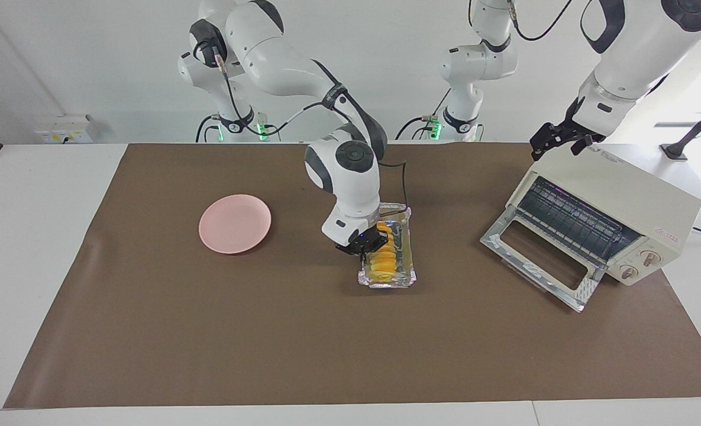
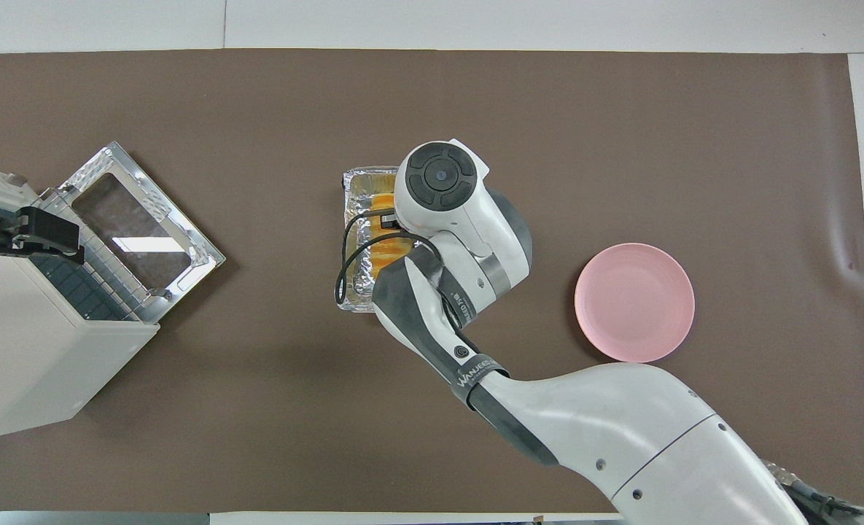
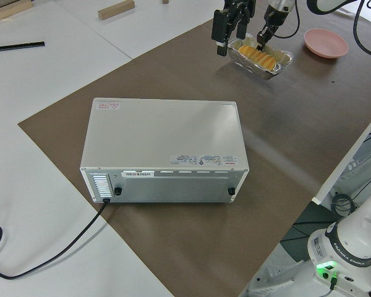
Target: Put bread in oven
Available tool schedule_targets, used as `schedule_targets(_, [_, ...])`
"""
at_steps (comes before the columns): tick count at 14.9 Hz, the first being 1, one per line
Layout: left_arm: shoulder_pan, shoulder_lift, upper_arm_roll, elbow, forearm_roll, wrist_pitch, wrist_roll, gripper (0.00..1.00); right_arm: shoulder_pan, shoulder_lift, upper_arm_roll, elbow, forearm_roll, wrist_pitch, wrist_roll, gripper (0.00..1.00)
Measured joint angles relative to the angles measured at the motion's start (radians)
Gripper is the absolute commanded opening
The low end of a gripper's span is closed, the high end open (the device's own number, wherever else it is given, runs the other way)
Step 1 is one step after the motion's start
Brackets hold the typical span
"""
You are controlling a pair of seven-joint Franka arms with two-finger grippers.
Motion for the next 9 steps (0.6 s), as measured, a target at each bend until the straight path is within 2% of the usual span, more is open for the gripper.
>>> schedule_targets(2, [0.0,0.0,0.0,0.0,0.0,0.0,0.0,1.0,0.0,-0.001,-0.001,-0.023,0.0,0.028,0.001,1.0])
schedule_targets(6, [0.0,0.0,0.0,0.0,0.0,0.0,0.0,1.0,-0.002,-0.016,-0.004,-0.022,0.001,-0.009,0.04,1.0])
schedule_targets(9, [0.0,0.0,0.0,0.0,0.0,0.0,0.0,1.0,-0.012,-0.044,-0.018,0.031,0.0,-0.166,0.045,1.0])
